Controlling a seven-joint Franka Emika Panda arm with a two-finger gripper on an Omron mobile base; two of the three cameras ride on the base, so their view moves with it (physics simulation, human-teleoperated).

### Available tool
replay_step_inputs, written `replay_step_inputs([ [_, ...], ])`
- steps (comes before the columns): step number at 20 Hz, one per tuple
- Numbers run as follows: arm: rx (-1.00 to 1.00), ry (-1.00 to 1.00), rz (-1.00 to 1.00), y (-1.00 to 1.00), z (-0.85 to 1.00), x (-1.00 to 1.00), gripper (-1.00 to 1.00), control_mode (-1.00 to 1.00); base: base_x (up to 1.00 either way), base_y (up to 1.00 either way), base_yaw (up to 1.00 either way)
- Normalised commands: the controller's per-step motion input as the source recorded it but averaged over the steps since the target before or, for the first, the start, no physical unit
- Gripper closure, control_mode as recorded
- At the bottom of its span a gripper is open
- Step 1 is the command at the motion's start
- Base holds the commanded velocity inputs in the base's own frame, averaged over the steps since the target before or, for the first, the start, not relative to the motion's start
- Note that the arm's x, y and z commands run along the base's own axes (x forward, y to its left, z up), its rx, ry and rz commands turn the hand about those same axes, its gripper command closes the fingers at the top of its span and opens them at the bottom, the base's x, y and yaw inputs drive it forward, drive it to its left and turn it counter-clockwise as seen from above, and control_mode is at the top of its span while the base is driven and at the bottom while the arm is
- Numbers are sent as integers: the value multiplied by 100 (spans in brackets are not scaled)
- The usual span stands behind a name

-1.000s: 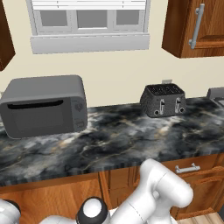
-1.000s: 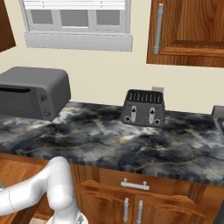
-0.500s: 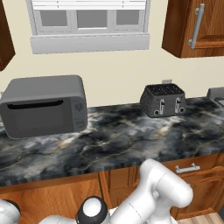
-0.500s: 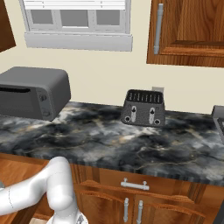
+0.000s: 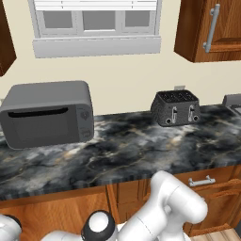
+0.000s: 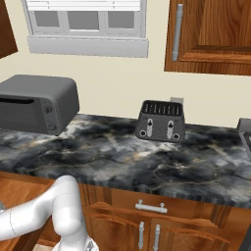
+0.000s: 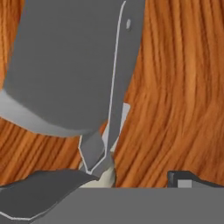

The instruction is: Take the pizza cutter from the drawer on the left and place it on the dining counter for cutting.

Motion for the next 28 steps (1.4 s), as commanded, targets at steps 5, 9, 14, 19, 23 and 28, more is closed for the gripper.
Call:
replay_step_inputs([
  [5,0,0,0,0,0,0,-100,-100,0,0,0],
  [9,0,0,0,0,0,1,-100,-100,0,0,0],
  [14,0,0,0,0,0,0,100,-100,0,0,0],
  [19,0,0,0,0,0,0,100,-100,0,0,0],
  [23,0,0,0,0,0,0,100,-100,0,0,0],
  [28,0,0,0,0,0,0,100,-100,0,0,0],
])
